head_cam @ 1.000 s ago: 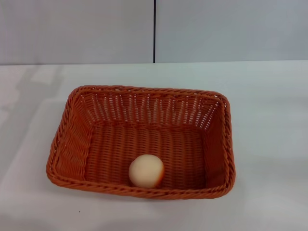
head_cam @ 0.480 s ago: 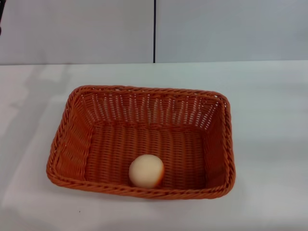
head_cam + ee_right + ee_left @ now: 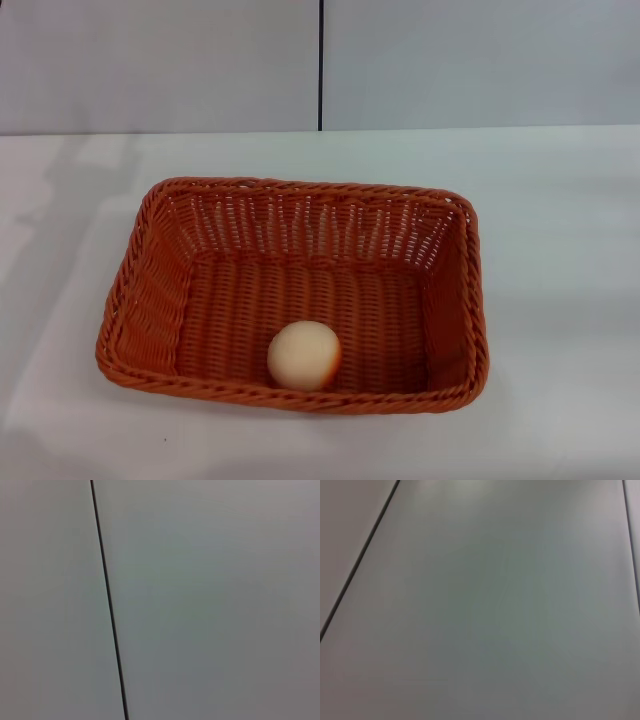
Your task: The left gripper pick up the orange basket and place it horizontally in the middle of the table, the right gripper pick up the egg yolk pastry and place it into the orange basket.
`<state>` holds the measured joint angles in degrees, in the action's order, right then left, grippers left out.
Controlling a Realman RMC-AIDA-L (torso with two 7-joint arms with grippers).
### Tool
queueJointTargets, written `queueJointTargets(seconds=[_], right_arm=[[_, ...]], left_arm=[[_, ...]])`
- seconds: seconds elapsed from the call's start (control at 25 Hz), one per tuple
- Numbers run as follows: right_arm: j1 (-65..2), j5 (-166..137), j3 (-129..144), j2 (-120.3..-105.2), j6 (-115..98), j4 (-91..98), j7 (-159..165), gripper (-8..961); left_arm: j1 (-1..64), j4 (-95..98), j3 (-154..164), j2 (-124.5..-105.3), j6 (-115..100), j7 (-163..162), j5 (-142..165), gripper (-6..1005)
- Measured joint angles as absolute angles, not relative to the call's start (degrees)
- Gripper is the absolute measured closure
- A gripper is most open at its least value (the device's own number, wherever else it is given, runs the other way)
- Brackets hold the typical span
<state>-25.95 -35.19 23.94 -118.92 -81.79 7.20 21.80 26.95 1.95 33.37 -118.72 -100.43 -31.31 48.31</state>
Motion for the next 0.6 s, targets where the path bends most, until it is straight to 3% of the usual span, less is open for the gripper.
queueJointTargets(seconds=[0.6], right_arm=[[-26.0,-35.1,24.4,-119.02,-83.7,5.8,21.1,285]], left_arm=[[27.0,2.1,33.5,-118.54,-101.1,-31.5,48.4,383]])
